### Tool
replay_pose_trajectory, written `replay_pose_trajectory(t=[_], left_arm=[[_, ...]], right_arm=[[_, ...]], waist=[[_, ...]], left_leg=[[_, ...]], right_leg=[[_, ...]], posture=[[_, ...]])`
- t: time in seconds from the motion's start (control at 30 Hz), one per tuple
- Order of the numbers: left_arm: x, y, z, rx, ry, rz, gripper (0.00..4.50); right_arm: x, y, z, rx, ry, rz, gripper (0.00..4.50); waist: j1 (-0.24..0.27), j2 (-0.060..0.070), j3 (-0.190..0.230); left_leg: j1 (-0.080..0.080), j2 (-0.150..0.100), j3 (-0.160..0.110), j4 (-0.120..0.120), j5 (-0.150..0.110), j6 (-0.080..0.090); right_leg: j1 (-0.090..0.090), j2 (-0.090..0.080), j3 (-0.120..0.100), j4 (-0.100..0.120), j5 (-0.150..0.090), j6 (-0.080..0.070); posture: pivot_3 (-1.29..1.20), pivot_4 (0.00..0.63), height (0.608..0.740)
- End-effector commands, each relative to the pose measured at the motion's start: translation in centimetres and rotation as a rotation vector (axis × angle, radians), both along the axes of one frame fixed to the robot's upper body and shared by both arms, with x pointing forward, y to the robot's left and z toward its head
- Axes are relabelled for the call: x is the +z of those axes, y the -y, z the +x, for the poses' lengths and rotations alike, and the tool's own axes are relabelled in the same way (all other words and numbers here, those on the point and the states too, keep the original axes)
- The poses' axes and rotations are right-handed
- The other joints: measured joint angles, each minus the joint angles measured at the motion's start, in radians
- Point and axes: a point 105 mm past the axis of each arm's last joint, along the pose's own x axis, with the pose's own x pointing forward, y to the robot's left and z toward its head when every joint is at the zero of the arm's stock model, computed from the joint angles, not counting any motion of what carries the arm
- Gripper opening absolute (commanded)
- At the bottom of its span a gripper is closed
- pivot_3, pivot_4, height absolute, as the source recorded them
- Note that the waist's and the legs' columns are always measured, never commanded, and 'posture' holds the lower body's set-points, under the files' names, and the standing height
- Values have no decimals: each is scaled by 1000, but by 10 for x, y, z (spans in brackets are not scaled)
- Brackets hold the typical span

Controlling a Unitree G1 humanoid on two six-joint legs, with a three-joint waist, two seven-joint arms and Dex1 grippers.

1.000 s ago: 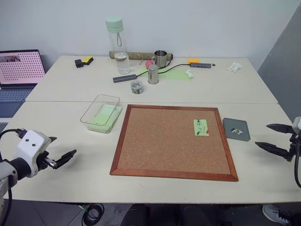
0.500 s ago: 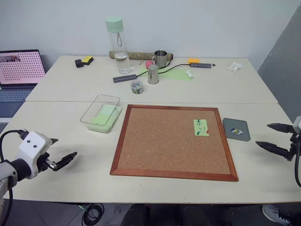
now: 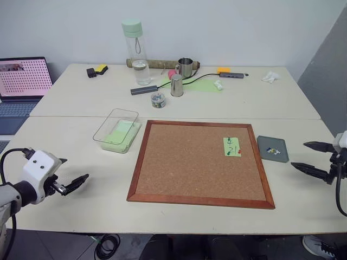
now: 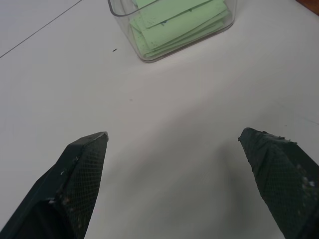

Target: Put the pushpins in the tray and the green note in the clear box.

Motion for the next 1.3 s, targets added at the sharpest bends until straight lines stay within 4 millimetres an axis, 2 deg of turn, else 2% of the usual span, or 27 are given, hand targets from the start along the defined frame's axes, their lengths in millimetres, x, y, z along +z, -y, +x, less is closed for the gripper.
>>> replay_pose_trajectory(t=[0.03,0.07,0.17,0.33,0.5,0.67,0.83,1.03,1.2,1.3], left_arm=[[8,7,4,-41,18,-17,4496],[10,10,4,-56,23,-27,4496],[16,29,9,-132,34,-39,4052],[27,92,21,-371,49,-52,3030],[33,154,31,-579,60,-126,1988],[26,200,43,-718,46,-201,918],[10,252,54,-833,27,-265,42],[-17,280,70,-848,7,-281,42],[-46,285,84,-810,-18,-261,42],[-60,286,84,-820,-47,-235,42]], right_arm=[[11,-3,2,17,39,-6,4500],[11,-4,1,19,39,-5,4500],[13,-8,1,29,45,3,4500],[19,-24,1,75,58,25,4500],[25,-48,2,142,76,51,4500],[28,-71,7,200,94,66,4500],[30,-92,21,226,114,103,4500],[18,-112,51,191,114,70,4500],[4,-125,78,170,95,37,4500],[-3,-135,89,185,76,34,4500]], waist=[[0,0,0],[0,0,0],[0,0,0],[4,0,0],[4,0,0],[2,-1,0],[2,-1,1],[0,-2,1],[1,-2,1],[3,-2,0]], left_leg=[[0,0,0,0,0,0],[0,0,0,0,0,0],[0,0,0,0,0,0],[-1,0,0,0,0,0],[-1,0,0,1,0,0],[-1,0,0,2,0,0],[-2,-1,-1,2,0,0],[-2,-1,-1,3,0,0],[-2,-2,-1,3,1,0],[-3,-2,-1,4,1,-1]], right_leg=[[0,0,0,0,0,0],[0,0,0,0,0,0],[0,0,0,0,0,0],[0,0,0,0,0,0],[0,0,0,1,0,0],[0,1,0,2,0,0],[0,1,-1,2,0,0],[-1,1,-1,2,0,0],[-2,1,0,2,0,1],[-1,1,0,2,0,1]], posture=[[0,150,740],[0,150,740],[0,150,740],[0,150,740],[0,150,740],[0,150,740],[0,150,740],[0,150,740],[0,150,740],[0,150,740]])
